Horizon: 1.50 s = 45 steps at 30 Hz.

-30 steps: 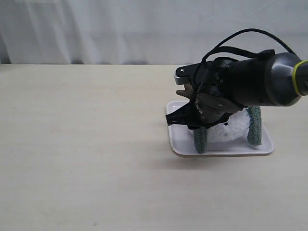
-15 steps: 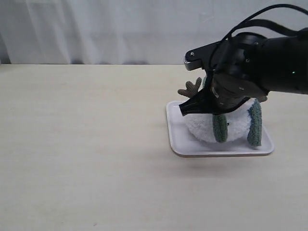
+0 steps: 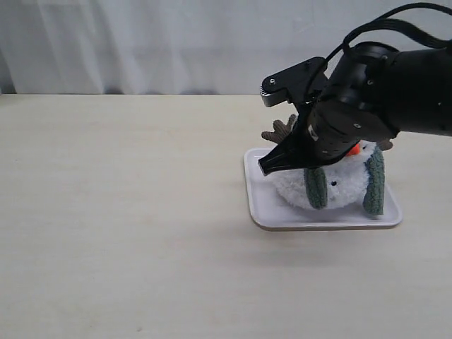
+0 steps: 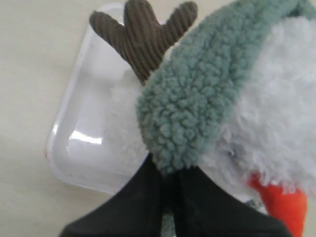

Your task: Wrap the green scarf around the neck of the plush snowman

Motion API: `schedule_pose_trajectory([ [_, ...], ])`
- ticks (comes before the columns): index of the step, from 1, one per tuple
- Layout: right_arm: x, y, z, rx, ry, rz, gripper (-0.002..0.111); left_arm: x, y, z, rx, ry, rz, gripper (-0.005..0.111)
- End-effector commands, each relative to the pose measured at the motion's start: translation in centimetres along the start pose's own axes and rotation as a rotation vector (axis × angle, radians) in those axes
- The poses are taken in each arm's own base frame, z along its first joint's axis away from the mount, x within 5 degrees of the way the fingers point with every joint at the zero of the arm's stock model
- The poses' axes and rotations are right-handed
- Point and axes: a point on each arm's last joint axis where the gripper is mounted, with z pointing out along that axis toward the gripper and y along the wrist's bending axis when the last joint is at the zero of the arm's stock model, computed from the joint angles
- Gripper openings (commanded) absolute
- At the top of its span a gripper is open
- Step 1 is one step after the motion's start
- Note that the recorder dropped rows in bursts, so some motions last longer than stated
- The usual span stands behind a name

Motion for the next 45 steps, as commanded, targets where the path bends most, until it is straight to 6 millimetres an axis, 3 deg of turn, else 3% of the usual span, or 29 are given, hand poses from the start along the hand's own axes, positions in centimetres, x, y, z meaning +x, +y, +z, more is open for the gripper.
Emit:
schedule_pose_trajectory([
  [1,-0.2,0.7,0.9,-0.017,-0.001,-0.051,0.004,0.0,0.0,0.0,0.001,-0.011,-0.006,0.000],
  [11,-0.8,1.3,3.0,0.042,0.226,-0.169,0.004,0.0,0.0,0.0,0.001,-0.011,-0.006,0.000],
  [21,-0.2,2.3,3.3,-0.065,0.286,-0.270,0.004,0.0,0.0,0.0,0.001,-0.011,-0.006,0.000],
  [30,1.1,1.6,4.6,0.065,0.440,-0.365,0.004,0.0,0.0,0.0,0.001,-0.011,-0.006,0.000],
  [37,0.9,1.6,4.6,0.056,0.427,-0.379,0.004,0.0,0.0,0.0,0.001,-0.011,-0.006,0.000],
  [40,1.0,1.7,4.6,0.043,0.430,-0.378,0.009,0.0,0.0,0.0,0.001,-0.011,-0.006,0.000],
  [45,1.0,1.6,4.1,0.029,0.440,-0.379,0.030,0.0,0.0,0.0,0.001,-0.011,-0.006,0.000],
])
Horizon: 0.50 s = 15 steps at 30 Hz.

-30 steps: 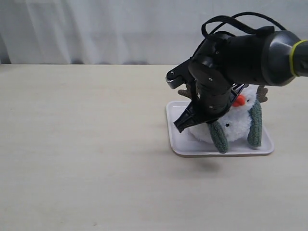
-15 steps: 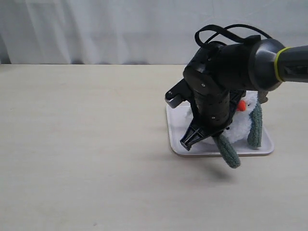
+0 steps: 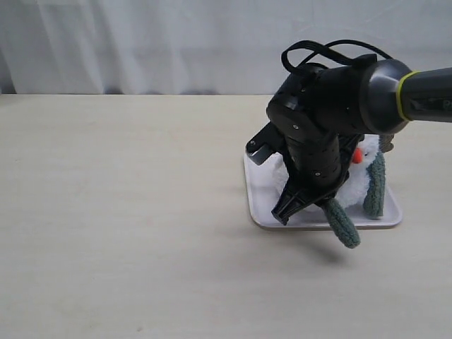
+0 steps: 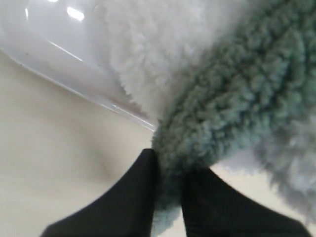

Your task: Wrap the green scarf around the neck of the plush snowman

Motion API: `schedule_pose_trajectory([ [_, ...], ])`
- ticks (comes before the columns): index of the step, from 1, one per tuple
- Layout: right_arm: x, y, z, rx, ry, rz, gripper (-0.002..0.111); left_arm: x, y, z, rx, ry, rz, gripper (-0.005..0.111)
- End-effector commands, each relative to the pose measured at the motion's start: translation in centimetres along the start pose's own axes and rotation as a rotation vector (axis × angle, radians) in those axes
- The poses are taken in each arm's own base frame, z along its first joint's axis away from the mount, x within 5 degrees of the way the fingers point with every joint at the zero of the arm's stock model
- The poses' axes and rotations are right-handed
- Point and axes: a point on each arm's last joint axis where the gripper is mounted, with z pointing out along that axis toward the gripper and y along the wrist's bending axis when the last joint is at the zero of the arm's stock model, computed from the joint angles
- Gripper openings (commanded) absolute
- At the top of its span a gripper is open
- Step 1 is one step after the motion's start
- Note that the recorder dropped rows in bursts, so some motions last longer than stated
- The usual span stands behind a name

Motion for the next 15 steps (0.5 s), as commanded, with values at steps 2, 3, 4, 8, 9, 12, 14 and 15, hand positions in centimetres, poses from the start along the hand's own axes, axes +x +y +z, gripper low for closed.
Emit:
schedule_pose_trajectory([
  [2,0.4,-0.3,-1.3,-0.016,-0.016,0.005,0.039,0.0,0.0,0.0,0.001,-0.011,-0.006,0.000],
  [3,0.5,-0.4,-1.8,-0.026,-0.027,0.008,0.042,0.0,0.0,0.0,0.001,-0.011,-0.006,0.000],
  [4,0.7,-0.5,-2.2,-0.040,-0.038,0.009,0.043,0.0,0.0,0.0,0.001,-0.011,-0.006,0.000],
  [8,1.6,-1.0,-4.5,-0.094,-0.079,0.028,0.050,0.0,0.0,0.0,0.001,-0.011,-0.006,0.000],
  [9,2.0,-1.1,-5.0,-0.103,-0.073,0.034,0.051,0.0,0.0,0.0,0.001,-0.011,-0.006,0.000],
  [12,3.1,-1.6,-6.0,-0.098,-0.029,0.045,0.052,0.0,0.0,0.0,0.001,-0.011,-0.006,0.000],
  [14,3.4,-1.9,-6.7,-0.094,-0.047,0.053,0.052,0.0,0.0,0.0,0.001,-0.011,-0.006,0.000],
  [15,3.7,-2.1,-7.2,-0.094,-0.062,0.060,0.051,0.0,0.0,0.0,0.001,-0.011,-0.006,0.000],
])
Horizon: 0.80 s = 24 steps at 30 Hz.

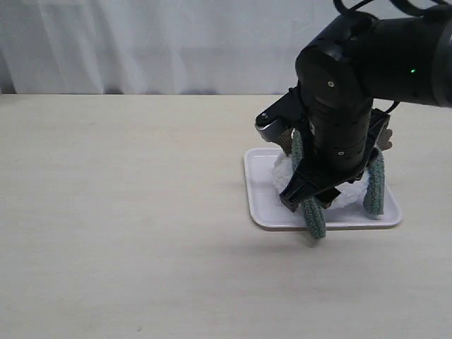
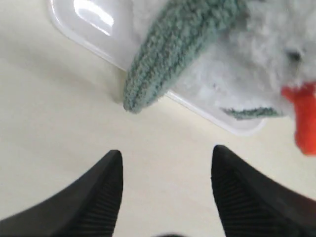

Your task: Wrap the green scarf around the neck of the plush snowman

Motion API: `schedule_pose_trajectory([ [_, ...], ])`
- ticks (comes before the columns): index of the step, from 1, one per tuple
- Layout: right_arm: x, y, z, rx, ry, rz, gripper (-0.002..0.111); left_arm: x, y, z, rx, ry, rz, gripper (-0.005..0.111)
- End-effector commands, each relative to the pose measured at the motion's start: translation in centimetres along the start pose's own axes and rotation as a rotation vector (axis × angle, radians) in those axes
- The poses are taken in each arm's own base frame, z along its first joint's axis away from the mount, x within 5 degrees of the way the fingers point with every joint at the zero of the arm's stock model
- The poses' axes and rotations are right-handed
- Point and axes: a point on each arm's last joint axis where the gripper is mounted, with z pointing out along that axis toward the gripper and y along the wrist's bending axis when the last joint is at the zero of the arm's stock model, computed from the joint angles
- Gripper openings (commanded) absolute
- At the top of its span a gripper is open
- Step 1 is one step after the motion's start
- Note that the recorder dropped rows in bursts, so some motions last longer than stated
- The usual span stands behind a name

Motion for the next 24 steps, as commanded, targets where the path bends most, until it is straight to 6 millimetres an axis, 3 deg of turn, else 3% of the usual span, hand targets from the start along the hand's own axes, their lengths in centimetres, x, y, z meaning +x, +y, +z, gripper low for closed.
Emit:
schedule_pose_trajectory([
  [1,1.0,-0.7,-2.4,-0.002,-0.053,0.013,0.049,0.0,0.0,0.0,0.001,-0.011,-0.006,0.000],
  [3,0.7,-1.1,-3.8,-0.009,-0.161,0.051,0.042,0.0,0.0,0.0,0.001,-0.011,-0.006,0.000],
  [7,-0.7,-2.0,-6.8,-0.033,-0.388,0.147,0.008,0.0,0.0,0.0,0.001,-0.011,-0.006,0.000],
  [12,-3.0,-3.1,-8.6,-0.001,-0.464,0.241,0.004,0.0,0.0,0.0,0.001,-0.011,-0.006,0.000],
  [17,-5.6,-4.0,-6.7,0.057,-0.282,0.298,0.004,0.0,0.0,0.0,0.001,-0.011,-0.006,0.000],
  [20,-7.5,-4.8,-5.2,0.064,-0.261,0.326,0.004,0.0,0.0,0.0,0.001,-0.011,-0.006,0.000],
  [24,-8.3,-5.6,-3.4,0.054,-0.226,0.357,0.004,0.0,0.0,0.0,0.001,-0.011,-0.006,0.000],
])
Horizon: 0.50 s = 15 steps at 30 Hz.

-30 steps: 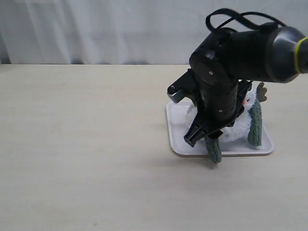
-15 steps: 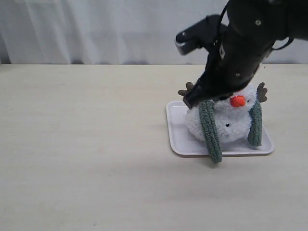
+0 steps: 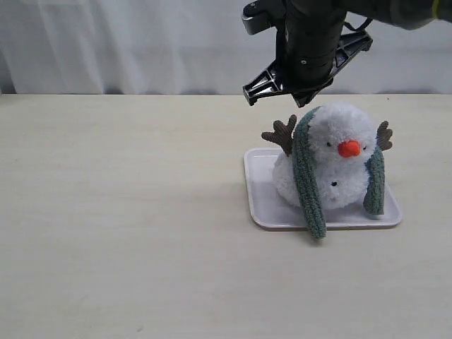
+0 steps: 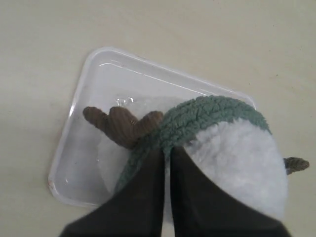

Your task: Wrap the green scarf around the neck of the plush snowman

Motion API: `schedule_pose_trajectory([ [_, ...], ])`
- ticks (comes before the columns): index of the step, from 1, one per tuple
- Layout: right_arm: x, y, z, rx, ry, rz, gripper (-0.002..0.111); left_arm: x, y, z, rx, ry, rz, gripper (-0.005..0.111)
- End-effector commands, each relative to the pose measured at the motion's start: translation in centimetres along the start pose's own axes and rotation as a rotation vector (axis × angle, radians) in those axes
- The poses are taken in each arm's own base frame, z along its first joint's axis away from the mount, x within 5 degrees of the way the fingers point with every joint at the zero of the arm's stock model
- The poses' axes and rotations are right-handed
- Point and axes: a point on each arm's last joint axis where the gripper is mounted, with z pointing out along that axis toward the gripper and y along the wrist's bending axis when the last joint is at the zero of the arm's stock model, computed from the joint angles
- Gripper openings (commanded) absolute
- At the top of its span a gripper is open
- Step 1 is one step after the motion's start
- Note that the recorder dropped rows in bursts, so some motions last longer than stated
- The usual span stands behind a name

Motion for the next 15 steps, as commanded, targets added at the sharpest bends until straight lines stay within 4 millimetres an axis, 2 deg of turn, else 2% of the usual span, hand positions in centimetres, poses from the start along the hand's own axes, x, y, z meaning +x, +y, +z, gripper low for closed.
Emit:
schedule_pose_trajectory([
  [1,-0.4,-1.2,1.8,0.019,0.046,0.048,0.004,0.0,0.0,0.0,0.001,-0.011,-0.006,0.000],
  [6,-0.3,-2.2,3.5,-0.006,0.096,0.106,0.004,0.0,0.0,0.0,0.001,-0.011,-0.006,0.000],
  [15,0.0,-0.8,6.7,-0.014,0.172,0.082,0.004,0.0,0.0,0.0,0.001,-0.011,-0.006,0.000],
])
